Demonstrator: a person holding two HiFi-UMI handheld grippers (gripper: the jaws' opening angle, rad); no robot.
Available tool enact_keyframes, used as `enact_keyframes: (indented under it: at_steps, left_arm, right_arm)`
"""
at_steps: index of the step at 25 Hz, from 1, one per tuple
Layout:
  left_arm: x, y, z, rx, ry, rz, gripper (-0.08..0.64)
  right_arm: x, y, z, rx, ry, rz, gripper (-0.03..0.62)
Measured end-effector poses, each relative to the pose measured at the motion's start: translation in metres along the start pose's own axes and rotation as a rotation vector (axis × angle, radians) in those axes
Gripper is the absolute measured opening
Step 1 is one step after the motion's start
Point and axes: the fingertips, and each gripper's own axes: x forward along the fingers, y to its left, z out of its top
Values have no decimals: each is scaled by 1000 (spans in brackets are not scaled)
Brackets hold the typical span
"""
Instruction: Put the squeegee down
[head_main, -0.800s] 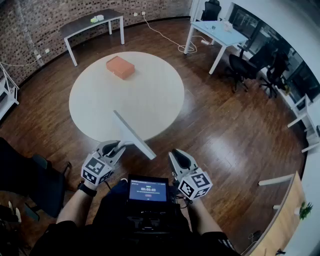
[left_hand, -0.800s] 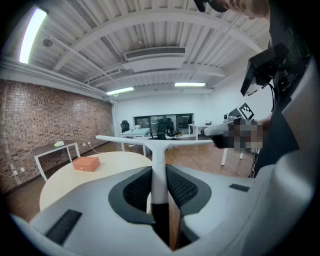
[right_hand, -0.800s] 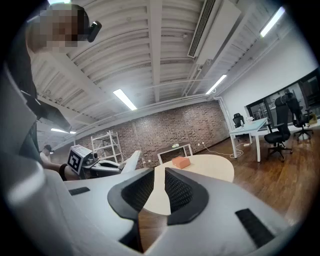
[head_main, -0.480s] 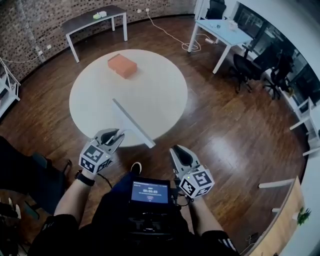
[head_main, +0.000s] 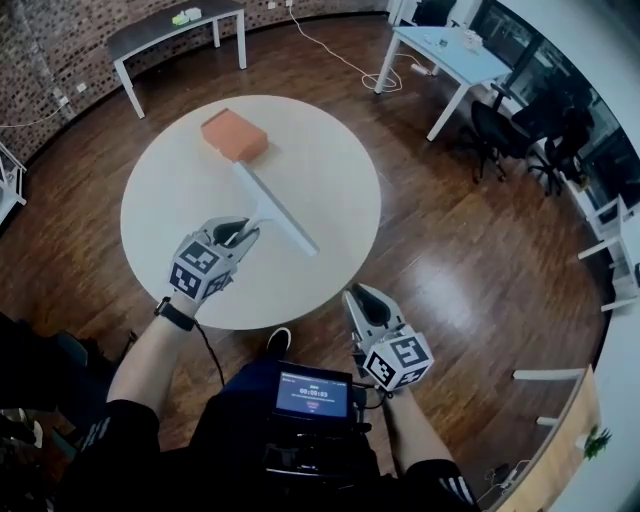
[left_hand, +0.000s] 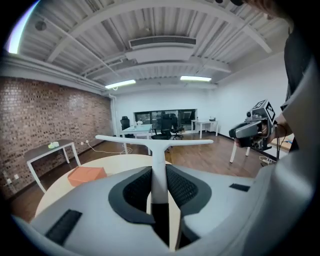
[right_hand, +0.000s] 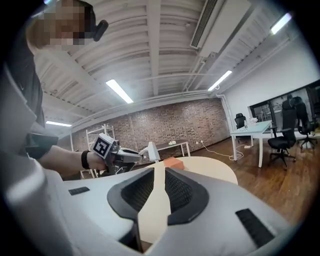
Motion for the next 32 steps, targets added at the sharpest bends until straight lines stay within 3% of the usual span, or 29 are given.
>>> enact_keyframes:
  at_steps: [8, 15, 21, 27, 32]
  left_arm:
    - [169, 70, -27, -61, 122, -138, 80]
    - [274, 75, -103, -114, 322, -208, 80]
    - [315, 87, -163, -146, 457, -168, 80]
    - [329, 83, -184, -155, 492, -178, 80]
    - [334, 81, -185, -158, 473, -200, 80]
  right_arm:
    - [83, -62, 5, 30, 66, -70, 92]
    - [116, -99, -16, 86, 94, -96, 92]
    - [142, -124, -30, 128, 98, -111, 92]
    - [163, -135, -33, 138, 97, -113, 92]
    - [176, -134, -29, 146, 85, -101, 92]
